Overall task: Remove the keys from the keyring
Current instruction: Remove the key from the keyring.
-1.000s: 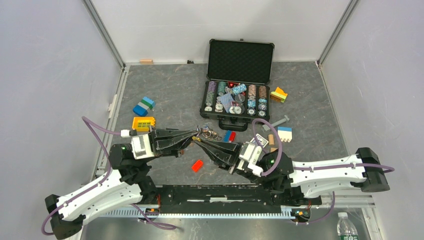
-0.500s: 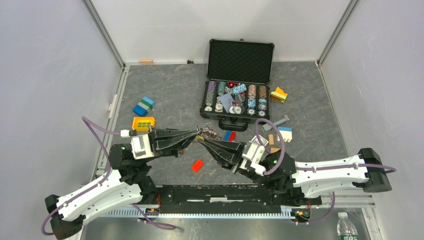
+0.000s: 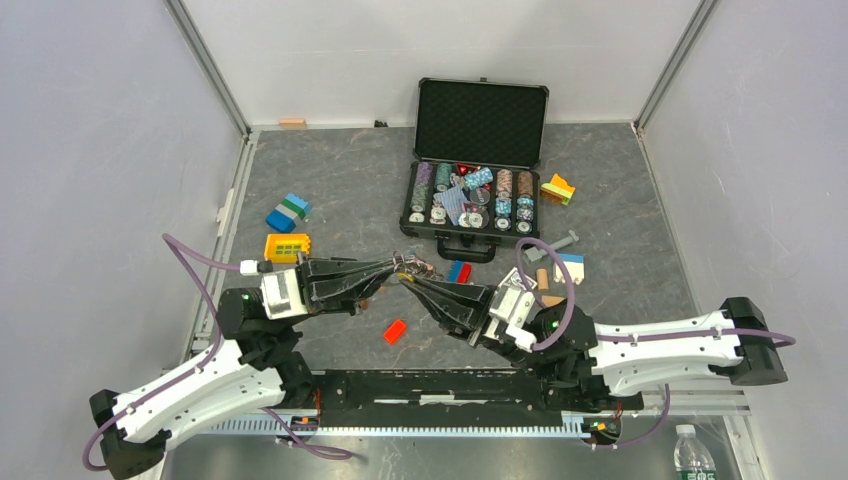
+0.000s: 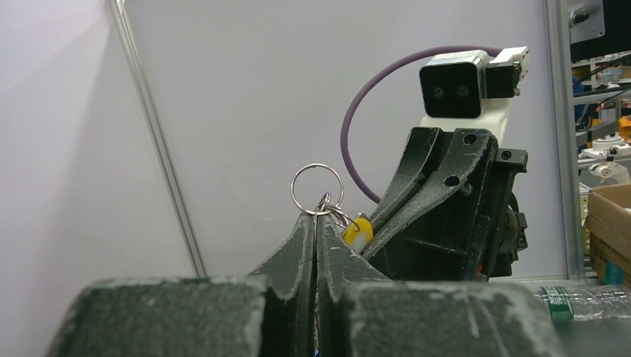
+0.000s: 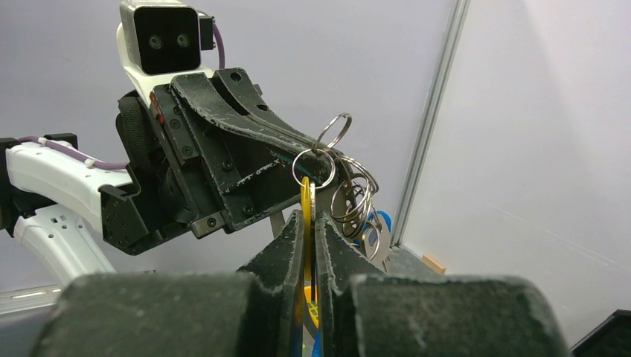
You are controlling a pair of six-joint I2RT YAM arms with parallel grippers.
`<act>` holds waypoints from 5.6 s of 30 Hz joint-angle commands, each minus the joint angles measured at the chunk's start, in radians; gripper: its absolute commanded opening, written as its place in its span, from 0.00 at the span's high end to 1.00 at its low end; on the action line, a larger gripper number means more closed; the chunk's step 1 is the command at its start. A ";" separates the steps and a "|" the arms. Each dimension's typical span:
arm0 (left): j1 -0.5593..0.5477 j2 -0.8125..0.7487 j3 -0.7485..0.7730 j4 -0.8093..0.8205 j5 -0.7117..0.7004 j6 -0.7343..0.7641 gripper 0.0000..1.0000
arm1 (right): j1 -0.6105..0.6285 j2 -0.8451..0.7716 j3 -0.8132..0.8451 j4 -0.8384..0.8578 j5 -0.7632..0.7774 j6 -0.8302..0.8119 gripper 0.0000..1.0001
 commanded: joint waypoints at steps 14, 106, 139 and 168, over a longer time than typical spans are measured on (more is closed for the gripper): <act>-0.002 -0.012 0.015 0.023 0.039 0.010 0.98 | -0.002 -0.060 0.065 -0.086 -0.044 0.007 0.96; -0.003 -0.028 0.088 -0.194 0.089 0.067 0.98 | -0.001 -0.201 0.057 -0.504 -0.118 0.021 0.97; -0.002 -0.035 0.087 -0.205 0.092 0.066 0.98 | -0.002 -0.216 0.022 -0.506 -0.071 0.030 0.97; -0.003 -0.030 0.095 -0.216 0.109 0.064 0.98 | -0.002 -0.152 0.060 -0.510 -0.070 0.007 0.97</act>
